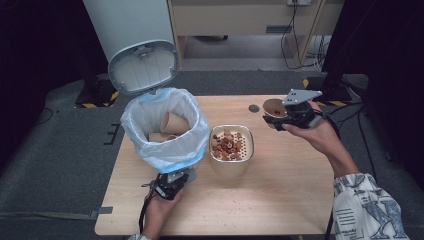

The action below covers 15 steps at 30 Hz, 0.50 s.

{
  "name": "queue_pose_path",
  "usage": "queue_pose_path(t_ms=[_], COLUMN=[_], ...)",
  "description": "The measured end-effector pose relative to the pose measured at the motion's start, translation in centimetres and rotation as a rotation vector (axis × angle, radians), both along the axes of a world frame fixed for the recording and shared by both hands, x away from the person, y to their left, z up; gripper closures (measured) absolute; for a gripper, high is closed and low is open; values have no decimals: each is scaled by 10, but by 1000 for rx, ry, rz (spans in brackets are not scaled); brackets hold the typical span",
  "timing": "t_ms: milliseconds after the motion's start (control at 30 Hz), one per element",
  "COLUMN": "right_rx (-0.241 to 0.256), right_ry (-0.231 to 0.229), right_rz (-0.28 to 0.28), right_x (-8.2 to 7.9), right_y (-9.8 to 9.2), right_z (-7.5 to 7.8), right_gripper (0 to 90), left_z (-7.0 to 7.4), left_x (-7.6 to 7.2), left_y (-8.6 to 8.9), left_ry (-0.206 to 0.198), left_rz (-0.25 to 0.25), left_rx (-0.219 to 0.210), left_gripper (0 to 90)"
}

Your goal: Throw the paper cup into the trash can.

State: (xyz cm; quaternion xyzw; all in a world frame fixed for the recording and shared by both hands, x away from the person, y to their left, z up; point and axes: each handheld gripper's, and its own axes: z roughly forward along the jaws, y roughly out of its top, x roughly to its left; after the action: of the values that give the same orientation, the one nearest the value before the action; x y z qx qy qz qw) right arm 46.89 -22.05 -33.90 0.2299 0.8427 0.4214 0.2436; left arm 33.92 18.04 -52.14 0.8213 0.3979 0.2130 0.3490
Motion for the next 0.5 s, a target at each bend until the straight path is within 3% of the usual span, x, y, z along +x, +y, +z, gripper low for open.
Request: queue_pose_path(t_ms=[333, 500], right_rx=[42, 42], right_ry=[72, 85], right_rz=[33, 47], right_x=[0, 0], right_y=[1, 4], right_z=[4, 5], right_gripper=[362, 364], left_z=[0, 0], left_x=[0, 0], left_y=[0, 0], left_ry=[-1, -1], left_rz=[0, 0], left_rx=[-1, 0], left_gripper=[898, 898])
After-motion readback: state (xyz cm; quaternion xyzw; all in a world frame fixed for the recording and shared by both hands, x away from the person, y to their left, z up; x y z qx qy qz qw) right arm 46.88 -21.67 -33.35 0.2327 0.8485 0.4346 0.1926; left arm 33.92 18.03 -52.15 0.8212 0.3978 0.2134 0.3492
